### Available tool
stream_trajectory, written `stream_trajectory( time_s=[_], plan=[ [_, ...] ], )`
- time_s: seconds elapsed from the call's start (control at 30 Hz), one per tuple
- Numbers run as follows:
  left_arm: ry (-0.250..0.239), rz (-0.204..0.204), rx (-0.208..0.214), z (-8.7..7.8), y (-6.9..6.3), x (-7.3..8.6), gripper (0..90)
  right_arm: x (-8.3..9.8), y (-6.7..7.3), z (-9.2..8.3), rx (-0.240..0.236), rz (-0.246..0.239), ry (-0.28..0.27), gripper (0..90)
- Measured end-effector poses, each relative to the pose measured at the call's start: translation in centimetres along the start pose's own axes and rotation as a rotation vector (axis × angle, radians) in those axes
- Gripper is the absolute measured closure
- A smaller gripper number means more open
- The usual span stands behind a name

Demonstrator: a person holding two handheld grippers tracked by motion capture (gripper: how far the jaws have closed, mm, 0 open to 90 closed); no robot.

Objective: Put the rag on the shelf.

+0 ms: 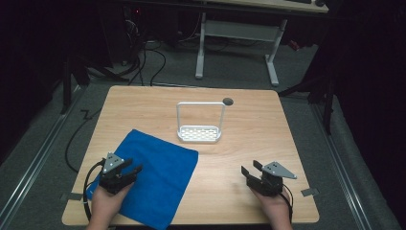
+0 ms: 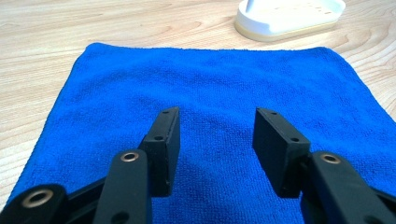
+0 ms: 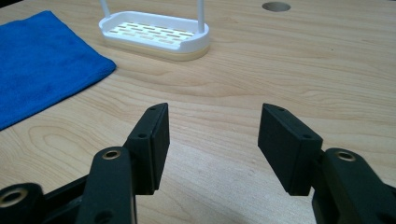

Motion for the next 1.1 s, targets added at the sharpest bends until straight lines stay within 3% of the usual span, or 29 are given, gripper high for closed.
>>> stream_trajectory(
  time_s=[0.33, 0.47, 0.53, 0.63, 0.87, 1.0, 1.1],
  plan=[
    [-0.002, 0.011, 0.014, -0.1, -0.7, -0.1, 51.9, 0.0, -0.1, 0.0, -0.011, 0.013, 0.002, 43.7],
    [0.022, 0.055, 0.049, 0.3, -2.1, -0.1, 55.5, 0.1, 0.0, 0.0, -0.012, 0.008, 0.005, 43.7],
    [0.033, 0.084, 0.042, 0.5, -2.5, 0.0, 57.3, 0.1, 0.1, 0.0, -0.015, 0.01, 0.007, 43.9],
    [0.038, 0.093, 0.043, 0.6, -2.7, 0.0, 59.4, 0.1, 0.4, 0.2, -0.027, -0.001, 0.007, 44.6],
    [0.052, 0.031, -0.003, -0.4, -0.1, 0.8, 70.0, -0.7, 4.9, 1.5, -0.117, -0.076, 0.024, 53.2],
    [0.054, -0.009, -0.065, -1.6, 2.3, 1.7, 76.5, -1.2, 7.9, 2.7, -0.191, -0.103, 0.037, 58.6],
    [0.06, -0.01, -0.113, -2.5, 4.2, 2.3, 83.0, -1.3, 10.0, 3.5, -0.236, -0.133, 0.051, 66.2]
  ],
)
Point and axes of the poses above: each handheld gripper's, and its own axes: z roughly forward along the jaws, x roughly out of its underside, y roughly to its left, the point moved 8 cm from there along z, roughly forward along the jaws, and after that the axes turned 6 degrees about y, right-handed, at the moved point
